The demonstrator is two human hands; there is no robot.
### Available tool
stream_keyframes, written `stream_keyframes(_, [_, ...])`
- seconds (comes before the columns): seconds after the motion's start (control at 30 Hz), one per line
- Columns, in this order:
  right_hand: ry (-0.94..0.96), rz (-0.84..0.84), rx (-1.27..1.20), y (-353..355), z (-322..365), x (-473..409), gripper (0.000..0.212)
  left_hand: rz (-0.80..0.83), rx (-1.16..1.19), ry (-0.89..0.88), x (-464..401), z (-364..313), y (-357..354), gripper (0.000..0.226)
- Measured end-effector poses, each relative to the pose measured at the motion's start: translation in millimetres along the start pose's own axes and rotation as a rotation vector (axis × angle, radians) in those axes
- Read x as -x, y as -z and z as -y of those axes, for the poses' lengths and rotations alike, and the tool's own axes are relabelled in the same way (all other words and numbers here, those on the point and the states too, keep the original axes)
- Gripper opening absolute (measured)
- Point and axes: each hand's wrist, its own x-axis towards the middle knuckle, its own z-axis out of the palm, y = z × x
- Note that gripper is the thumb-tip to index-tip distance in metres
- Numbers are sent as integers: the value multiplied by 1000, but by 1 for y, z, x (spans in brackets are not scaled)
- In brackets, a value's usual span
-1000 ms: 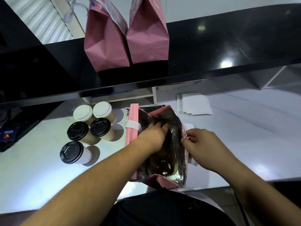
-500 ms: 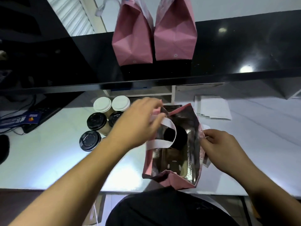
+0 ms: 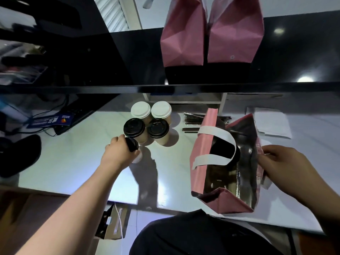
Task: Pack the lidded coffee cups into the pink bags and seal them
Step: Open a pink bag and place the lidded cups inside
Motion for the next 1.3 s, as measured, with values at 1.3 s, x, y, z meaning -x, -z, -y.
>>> stream_keyframes(1.3, [-82,78,-104,15,-20,2,32,153,0,-1092,125,-215,55,84])
